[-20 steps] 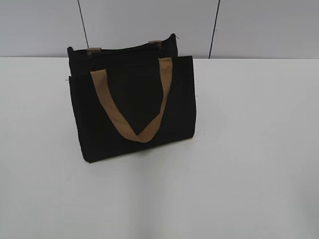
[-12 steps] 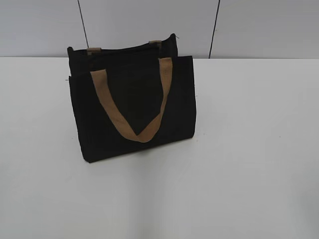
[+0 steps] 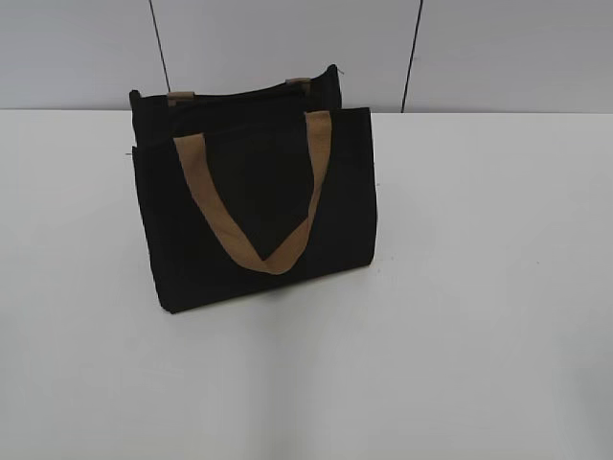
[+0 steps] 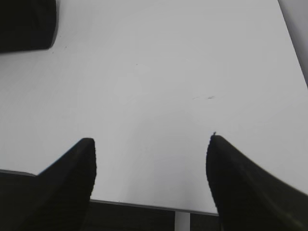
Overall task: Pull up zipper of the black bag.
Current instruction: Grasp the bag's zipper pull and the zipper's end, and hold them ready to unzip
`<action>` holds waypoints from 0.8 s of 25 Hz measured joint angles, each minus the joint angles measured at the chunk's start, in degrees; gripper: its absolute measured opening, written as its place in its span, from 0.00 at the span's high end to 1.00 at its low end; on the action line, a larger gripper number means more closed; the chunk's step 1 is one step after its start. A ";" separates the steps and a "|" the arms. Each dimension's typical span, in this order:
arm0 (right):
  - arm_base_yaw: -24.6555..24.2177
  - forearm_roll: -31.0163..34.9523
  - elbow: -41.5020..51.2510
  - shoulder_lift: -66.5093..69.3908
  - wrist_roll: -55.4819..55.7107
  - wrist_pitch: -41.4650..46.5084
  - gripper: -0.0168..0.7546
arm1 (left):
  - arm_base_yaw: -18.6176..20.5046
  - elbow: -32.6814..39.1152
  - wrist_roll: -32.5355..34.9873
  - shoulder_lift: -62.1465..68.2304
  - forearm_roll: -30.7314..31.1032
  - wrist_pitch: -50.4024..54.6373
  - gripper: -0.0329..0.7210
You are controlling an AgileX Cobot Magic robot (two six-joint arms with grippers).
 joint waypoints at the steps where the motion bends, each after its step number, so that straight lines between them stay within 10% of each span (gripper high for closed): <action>1: 0.00 0.00 0.00 0.00 0.00 0.00 0.27 | 0.00 0.00 0.00 0.00 0.00 0.00 0.27; 20: 0.00 0.00 0.00 0.00 -0.05 0.00 0.27 | 0.00 0.00 0.00 0.20 -0.55 0.00 0.27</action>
